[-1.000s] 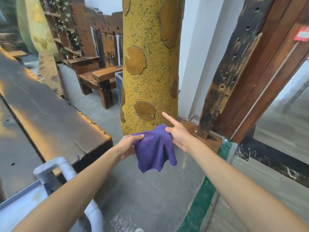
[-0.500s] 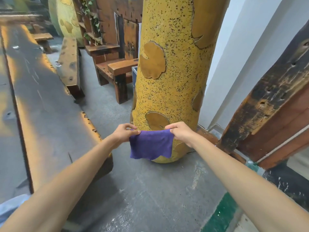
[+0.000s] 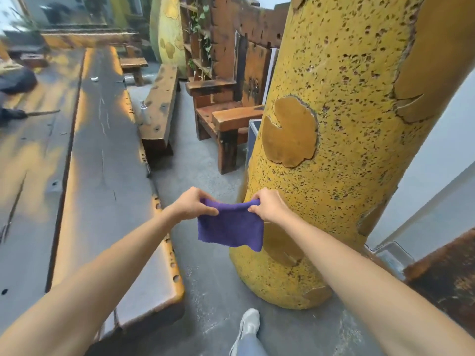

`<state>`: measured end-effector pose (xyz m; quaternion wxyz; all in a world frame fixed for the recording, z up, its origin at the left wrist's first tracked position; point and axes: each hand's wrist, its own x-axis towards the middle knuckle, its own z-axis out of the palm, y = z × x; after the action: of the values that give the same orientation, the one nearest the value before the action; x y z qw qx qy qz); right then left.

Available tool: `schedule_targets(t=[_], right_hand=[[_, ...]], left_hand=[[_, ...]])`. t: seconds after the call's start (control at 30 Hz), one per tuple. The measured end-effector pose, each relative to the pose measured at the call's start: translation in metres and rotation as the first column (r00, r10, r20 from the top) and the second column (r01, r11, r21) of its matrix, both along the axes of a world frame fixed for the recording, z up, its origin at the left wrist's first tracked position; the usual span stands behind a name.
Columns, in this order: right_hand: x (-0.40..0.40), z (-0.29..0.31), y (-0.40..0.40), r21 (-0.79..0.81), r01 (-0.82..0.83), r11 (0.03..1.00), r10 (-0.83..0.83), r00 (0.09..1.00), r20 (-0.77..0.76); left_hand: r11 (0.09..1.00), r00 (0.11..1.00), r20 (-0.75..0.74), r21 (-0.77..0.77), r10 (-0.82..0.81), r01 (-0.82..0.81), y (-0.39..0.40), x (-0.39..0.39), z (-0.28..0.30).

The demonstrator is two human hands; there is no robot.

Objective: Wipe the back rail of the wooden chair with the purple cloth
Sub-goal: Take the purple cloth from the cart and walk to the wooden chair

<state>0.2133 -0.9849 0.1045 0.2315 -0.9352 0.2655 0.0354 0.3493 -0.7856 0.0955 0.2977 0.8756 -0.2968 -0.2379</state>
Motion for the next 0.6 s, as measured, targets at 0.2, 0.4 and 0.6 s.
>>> schedule_targets(t=[0.2,0.4,0.6], right_hand=[[0.129,0.008,-0.050,-0.014,-0.194,0.981,0.194,0.981,0.008],[0.242,0.028,-0.080,-0.029,-0.316,0.948,0.317,0.947,0.054],[0.312,0.038,-0.090,-0.196,-0.361,0.912,0.381,0.921,0.077]], left_hand=[[0.983,0.972,0.165,0.041,0.170,-0.179,-0.030,0.098,0.002],[0.933,0.923,0.142,-0.036,0.359,-0.357,-0.041,0.185,0.020],[0.893,0.839,0.311,-0.092,0.447,-0.441,-0.057,0.239,0.024]])
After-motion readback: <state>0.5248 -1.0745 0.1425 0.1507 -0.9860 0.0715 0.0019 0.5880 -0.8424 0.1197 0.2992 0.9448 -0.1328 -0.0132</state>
